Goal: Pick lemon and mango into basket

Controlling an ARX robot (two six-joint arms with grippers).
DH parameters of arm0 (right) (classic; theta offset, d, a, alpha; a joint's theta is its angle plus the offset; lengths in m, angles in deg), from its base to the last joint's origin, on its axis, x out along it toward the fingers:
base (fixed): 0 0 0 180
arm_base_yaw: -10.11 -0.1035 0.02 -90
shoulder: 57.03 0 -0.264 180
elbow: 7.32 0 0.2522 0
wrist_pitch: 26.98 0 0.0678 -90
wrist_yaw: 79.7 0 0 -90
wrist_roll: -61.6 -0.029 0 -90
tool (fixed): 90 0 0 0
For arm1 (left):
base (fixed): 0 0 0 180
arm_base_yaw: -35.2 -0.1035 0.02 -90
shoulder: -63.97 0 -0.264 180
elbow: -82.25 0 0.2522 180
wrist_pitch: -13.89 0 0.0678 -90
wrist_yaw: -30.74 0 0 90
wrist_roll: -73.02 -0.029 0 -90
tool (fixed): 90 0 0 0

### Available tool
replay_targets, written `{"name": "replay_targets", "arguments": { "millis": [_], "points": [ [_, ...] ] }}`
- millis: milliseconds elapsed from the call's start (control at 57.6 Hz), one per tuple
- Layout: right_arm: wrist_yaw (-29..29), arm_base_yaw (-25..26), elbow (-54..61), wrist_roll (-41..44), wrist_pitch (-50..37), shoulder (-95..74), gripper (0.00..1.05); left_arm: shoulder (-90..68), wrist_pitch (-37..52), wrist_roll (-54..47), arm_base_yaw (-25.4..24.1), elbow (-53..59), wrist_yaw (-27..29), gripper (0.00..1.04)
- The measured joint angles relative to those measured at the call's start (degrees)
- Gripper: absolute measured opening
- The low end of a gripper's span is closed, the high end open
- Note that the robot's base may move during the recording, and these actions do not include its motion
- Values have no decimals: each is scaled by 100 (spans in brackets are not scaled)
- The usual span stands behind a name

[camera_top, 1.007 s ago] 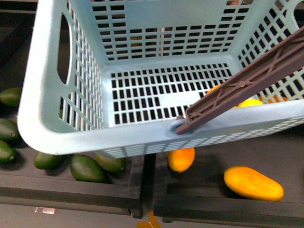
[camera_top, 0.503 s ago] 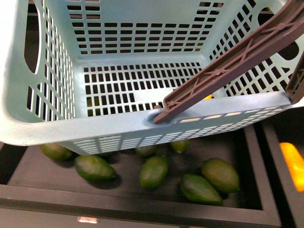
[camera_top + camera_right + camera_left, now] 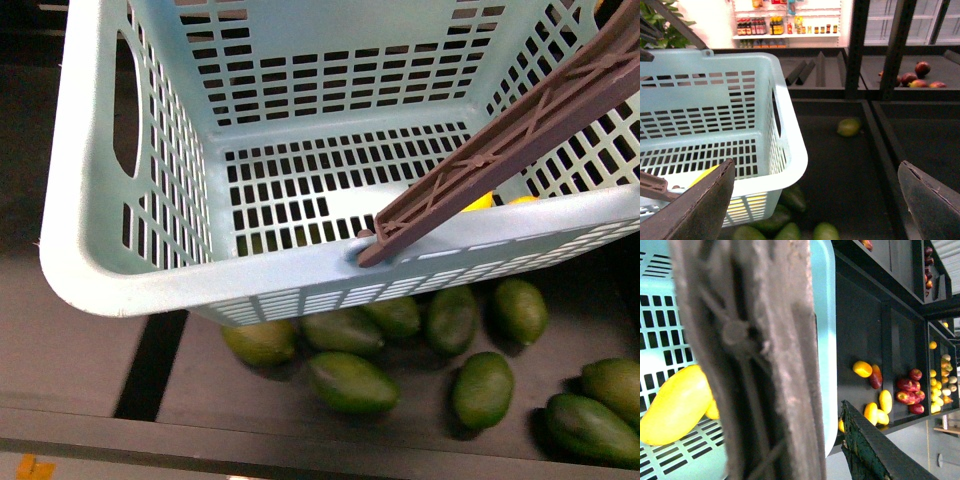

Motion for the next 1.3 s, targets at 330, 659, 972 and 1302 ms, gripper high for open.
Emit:
{"name": "replay_targets", "arguments": {
  "millis": [330,659,972,1302],
  "points": [
    [-22,4,0,2,-2,7,96,-9,0,-22,-17,0,33,28],
    [-20,11,4,0,-2,4,96,-24,-66,81,-28,-24,369,28],
    [2,9,4,0,-2,4,96,-1366,-546,1869,-358,-1709,2889,28],
    [2,9,4,0,-2,4,96,-3110,-1147,2524,-1268,-3783,2643,28]
  ]
}}
